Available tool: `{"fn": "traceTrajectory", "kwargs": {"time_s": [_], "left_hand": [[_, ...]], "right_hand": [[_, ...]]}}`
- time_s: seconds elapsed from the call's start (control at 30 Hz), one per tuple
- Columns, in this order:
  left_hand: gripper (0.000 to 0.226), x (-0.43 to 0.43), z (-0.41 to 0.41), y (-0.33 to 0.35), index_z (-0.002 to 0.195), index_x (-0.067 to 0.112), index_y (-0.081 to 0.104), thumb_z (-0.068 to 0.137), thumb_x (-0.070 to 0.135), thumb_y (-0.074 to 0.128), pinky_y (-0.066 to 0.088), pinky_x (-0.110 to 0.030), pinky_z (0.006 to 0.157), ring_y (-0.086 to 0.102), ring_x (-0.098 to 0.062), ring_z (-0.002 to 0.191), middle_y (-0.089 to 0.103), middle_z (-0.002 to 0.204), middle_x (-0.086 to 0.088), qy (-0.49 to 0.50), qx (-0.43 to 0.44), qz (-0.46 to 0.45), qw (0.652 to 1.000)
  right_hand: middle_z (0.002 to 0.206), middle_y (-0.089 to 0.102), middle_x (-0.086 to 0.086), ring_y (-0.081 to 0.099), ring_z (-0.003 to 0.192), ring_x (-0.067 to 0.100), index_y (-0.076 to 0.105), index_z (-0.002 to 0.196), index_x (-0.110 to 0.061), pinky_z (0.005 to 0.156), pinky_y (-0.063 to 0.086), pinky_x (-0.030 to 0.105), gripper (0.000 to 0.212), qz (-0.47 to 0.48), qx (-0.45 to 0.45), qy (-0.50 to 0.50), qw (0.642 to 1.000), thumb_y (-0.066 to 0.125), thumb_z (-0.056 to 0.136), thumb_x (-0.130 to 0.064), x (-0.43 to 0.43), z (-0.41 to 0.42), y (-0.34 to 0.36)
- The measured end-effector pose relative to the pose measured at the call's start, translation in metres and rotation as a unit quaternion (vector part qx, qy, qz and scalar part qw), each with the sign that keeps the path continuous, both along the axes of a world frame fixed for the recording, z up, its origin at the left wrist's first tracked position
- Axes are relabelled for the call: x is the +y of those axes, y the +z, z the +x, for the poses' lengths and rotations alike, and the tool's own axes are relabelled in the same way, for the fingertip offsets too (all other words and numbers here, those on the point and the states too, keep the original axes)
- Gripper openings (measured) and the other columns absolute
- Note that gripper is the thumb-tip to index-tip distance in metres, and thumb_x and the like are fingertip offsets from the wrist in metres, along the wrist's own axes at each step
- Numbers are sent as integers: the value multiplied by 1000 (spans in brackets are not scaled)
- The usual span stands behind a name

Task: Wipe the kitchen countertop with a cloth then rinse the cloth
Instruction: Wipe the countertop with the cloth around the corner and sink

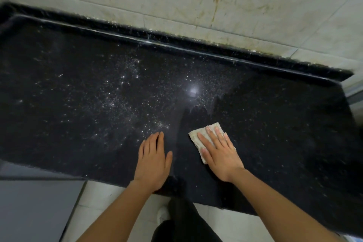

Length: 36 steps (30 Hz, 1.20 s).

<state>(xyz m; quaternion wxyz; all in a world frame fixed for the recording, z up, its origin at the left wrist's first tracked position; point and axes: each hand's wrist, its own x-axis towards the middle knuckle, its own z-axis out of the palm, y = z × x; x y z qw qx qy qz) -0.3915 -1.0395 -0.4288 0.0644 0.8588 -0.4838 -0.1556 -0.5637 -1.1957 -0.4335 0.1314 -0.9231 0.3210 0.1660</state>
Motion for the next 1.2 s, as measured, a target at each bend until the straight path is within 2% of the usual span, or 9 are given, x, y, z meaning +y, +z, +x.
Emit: {"fn": "traceTrajectory", "kwargs": {"time_s": [0.1, 0.23, 0.33, 0.6, 0.77, 0.97, 1.07, 1.13, 1.2], "left_hand": [[68, -49, 19, 1, 150, 4, 1, 99, 46, 14, -6, -34, 116, -2, -25, 146, 2, 158, -14, 21, 18, -14, 1000], [69, -109, 49, -2, 149, 4, -8, 100, 44, 18, -10, -34, 115, -17, -23, 145, -12, 158, -12, 45, 1, -20, 999], [70, -147, 73, -9, 148, 2, -10, 99, 45, 16, -10, -36, 117, -18, -24, 144, -14, 157, -14, 50, -13, -2, 999], [73, -196, 108, -16, 149, 0, -5, 99, 47, 20, -10, -37, 117, -14, -26, 145, -9, 158, -15, 80, -34, 29, 996], [73, -199, 112, -15, 149, 0, -6, 98, 48, 15, -13, -37, 116, -14, -24, 145, -11, 158, -14, 87, -35, 70, 993], [73, -200, 110, -11, 147, 2, -15, 98, 49, 11, -13, -36, 117, -22, -21, 143, -22, 156, -12, 91, 3, 95, 991], [73, -202, 110, -9, 146, 2, -19, 97, 50, 7, -14, -36, 117, -24, -21, 142, -26, 154, -12, 89, 0, 118, 989], [72, -203, 110, -7, 145, 2, -21, 97, 50, 5, -15, -35, 116, -25, -21, 142, -27, 154, -12, 86, 0, 134, 987], [72, -205, 110, -5, 144, 1, -22, 97, 49, 4, -15, -35, 116, -26, -22, 142, -29, 153, -13, 85, 2, 147, 985]], "right_hand": [[152, -31, -11, -34, 140, 14, -22, 142, -41, 116, -20, 36, 52, -3, -2, -46, 999, -6, 94, -53, -35, 11, -1], [149, -33, -11, -35, 138, 13, -20, 144, -39, 115, -21, 35, 53, -3, -15, -89, 996, -4, 94, -49, -85, 31, -2], [154, -28, -8, -33, 139, 13, -18, 146, -38, 114, -21, 35, 55, -22, -24, -95, 995, -7, 94, -50, -125, 43, -4], [159, -22, -2, -27, 144, 20, -12, 151, -34, 115, -19, 37, 53, -16, -18, -127, 992, 4, 102, -45, -214, 72, -7], [159, -21, 1, -28, 143, 23, -11, 151, -33, 116, -19, 40, 53, -3, -28, -162, 986, 4, 102, -46, -214, 82, -10], [160, -15, -2, -26, 143, 19, -9, 150, -36, 116, -19, 36, 60, -21, -39, -6, 999, -12, 93, -55, -173, 38, -8], [159, -12, -10, -22, 145, 14, -3, 149, -44, 117, -16, 34, 57, -14, -45, 33, 998, -9, 94, -57, -181, 10, -7], [160, -9, -9, -20, 145, 13, -4, 148, -44, 116, -17, 32, 57, -32, -32, -24, 999, -5, 93, -59, -198, -2, -7], [162, -6, -4, -16, 146, 16, -3, 150, -41, 117, -13, 34, 57, -55, -17, -134, 989, 0, 95, -56, -220, -10, -8]]}}
